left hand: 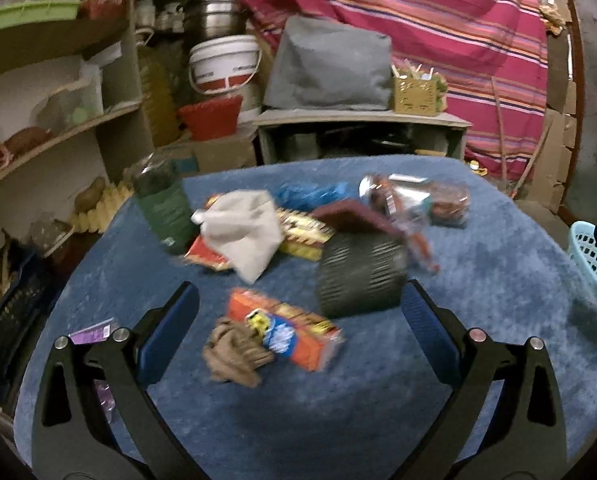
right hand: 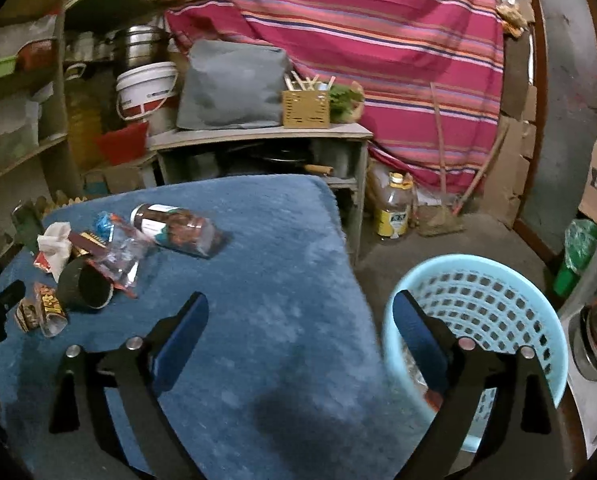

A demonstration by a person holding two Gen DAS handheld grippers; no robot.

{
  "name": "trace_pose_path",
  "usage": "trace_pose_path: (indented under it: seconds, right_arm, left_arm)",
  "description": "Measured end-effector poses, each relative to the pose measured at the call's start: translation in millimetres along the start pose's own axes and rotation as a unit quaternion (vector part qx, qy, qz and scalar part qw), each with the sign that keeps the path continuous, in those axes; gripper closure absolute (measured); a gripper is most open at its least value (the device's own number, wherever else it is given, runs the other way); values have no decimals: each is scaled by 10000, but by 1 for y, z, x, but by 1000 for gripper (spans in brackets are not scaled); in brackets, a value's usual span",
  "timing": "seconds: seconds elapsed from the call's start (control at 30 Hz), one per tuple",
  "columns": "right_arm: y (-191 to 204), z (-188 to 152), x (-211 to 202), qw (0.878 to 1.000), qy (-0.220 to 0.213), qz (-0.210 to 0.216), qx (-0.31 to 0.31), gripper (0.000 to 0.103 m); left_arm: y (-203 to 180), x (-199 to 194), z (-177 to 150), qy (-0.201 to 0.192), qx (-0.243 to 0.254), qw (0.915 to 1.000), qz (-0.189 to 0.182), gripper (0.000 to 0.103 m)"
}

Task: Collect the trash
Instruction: 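Return the left tool to the table and grasp another crumpled brown paper, then lift the brown paper with the left tool while the right tool grasps the clear plastic snack bag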

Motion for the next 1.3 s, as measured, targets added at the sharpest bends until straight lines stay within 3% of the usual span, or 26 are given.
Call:
trace_pose_path:
  seconds: [0.37,0.47,0.53,0.7,0.87,1.0,1.3]
  right_arm:
    - [75,-1,4,9989,-26,276,-370,11]
    - [90,-1,4,9982,-36,345,-480,11]
    - [98,-2,5,9980,-30,353,-523,11]
    - [106,0,10,9981,28,357,-504,11]
    - [120,0,14,9977,69,425,-519,11]
    - [133,0,13,9972,41,462,-592,11]
    - [164,-2,19,9950,114,625,-769,11]
  left_arm:
    - [62,13,-31,325,-303,9988,184,6]
    - [68,20,-35,434,-412,9982,87,8]
    - [69,28,-39,572,-460,9973,6,14]
    - [70,41,-49,887,-708,9930,-319,43]
    - [66,36,-47,790,-667,9936,-458,67]
    - [68,30,-43,701,-565,9953,-370,74]
    - [83,26,-36,645,-618,9958,-210,74]
Point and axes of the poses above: each gripper's, at about its wrist camera, not at the fingertips, and x roughly the way its jaws point, y to its left, z to its top, the point moved 9 cm from there along x, roughly the way its jaws point, and after that the axes turned 10 degrees about -z, right-handed, at the moved point
